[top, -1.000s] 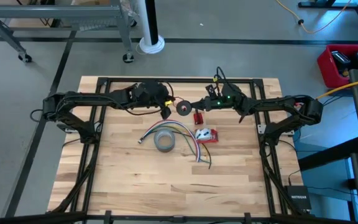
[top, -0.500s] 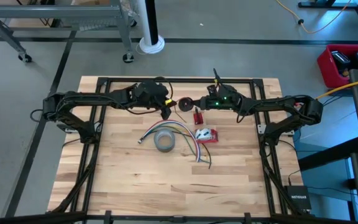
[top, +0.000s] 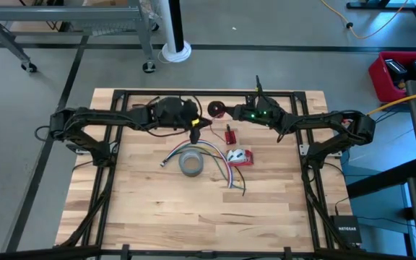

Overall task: Coil cords
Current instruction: Uncoil the red wire from the black spool

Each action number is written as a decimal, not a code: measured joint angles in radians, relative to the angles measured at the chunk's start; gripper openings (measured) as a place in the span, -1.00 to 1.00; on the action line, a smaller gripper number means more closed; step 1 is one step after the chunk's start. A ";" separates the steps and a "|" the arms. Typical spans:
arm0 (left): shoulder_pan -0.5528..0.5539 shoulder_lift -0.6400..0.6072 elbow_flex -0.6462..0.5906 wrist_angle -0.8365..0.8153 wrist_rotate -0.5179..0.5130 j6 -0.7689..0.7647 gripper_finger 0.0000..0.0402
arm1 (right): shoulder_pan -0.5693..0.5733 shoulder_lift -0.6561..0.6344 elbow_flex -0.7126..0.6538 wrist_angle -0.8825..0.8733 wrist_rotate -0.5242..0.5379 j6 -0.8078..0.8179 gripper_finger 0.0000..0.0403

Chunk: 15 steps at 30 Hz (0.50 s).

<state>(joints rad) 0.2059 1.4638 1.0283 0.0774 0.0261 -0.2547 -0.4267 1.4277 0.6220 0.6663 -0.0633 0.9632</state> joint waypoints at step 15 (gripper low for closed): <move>0.008 -0.024 0.000 -0.372 -0.308 -0.146 -1.00 | 0.000 -0.103 0.000 -0.053 -0.154 0.025 -0.94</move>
<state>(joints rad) 0.2143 1.4395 1.0279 -0.2946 -0.2822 -0.4005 -0.4263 1.3244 0.6220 0.6130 -0.2175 0.9878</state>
